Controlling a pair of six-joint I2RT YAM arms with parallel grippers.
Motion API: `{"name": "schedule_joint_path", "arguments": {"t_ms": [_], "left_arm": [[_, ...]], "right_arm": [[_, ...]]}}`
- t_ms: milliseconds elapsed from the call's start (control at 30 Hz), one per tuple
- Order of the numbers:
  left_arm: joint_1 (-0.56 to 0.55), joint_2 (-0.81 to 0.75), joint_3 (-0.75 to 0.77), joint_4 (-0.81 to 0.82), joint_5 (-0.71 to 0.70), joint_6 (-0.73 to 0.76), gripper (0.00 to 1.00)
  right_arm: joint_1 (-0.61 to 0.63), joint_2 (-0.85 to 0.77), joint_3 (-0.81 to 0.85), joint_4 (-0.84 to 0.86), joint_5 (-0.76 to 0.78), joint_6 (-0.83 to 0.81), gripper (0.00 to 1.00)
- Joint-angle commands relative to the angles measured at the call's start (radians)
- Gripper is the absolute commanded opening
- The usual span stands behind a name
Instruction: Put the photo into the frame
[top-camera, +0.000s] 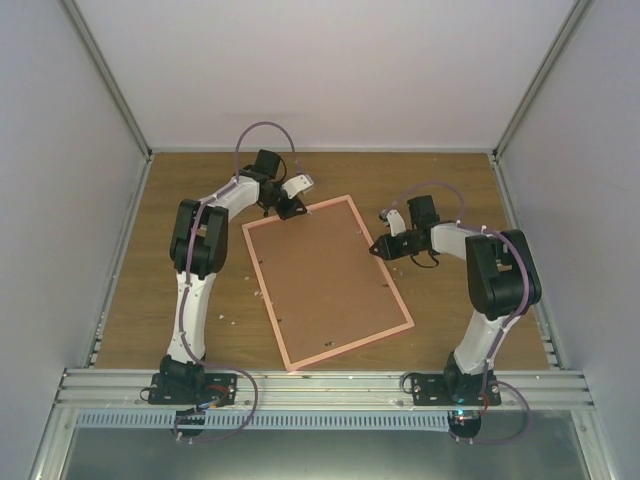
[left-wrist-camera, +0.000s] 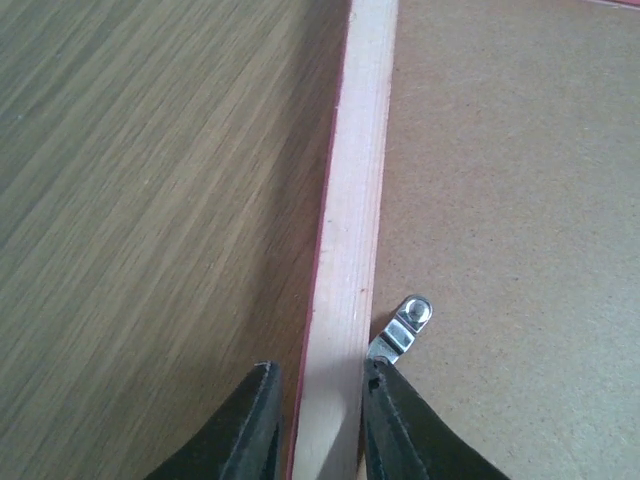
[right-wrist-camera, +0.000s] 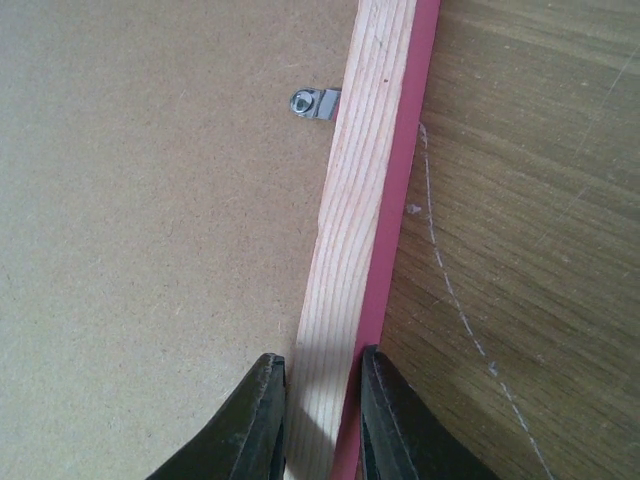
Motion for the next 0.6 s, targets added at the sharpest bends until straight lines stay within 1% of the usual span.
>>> {"name": "schedule_joint_path", "arguments": {"t_ms": [0, 133, 267, 367, 467, 500, 567], "left_arm": [[0.025, 0.033, -0.019, -0.039, -0.038, 0.036, 0.23], [0.024, -0.005, -0.082, -0.038, -0.034, 0.057, 0.21], [0.024, -0.059, -0.168, -0.022, -0.024, 0.059, 0.19], [0.025, -0.102, -0.235, -0.015, -0.015, 0.062, 0.17], [0.026, -0.150, -0.308, -0.003, -0.002, 0.069, 0.17], [0.029, -0.165, -0.326, 0.008, -0.002, 0.061, 0.18], [0.035, -0.187, -0.334, 0.021, -0.001, 0.045, 0.24]], "right_arm": [[-0.010, 0.051, 0.019, -0.099, 0.060, -0.094, 0.00], [-0.011, 0.098, 0.125, -0.140, 0.105, -0.129, 0.01], [-0.012, 0.178, 0.256, -0.194, 0.151, -0.182, 0.01], [-0.012, 0.241, 0.357, -0.234, 0.167, -0.214, 0.01], [-0.010, 0.279, 0.418, -0.255, 0.165, -0.242, 0.01], [-0.011, 0.288, 0.431, -0.257, 0.163, -0.252, 0.01], [-0.009, 0.302, 0.450, -0.267, 0.153, -0.272, 0.01]]}}
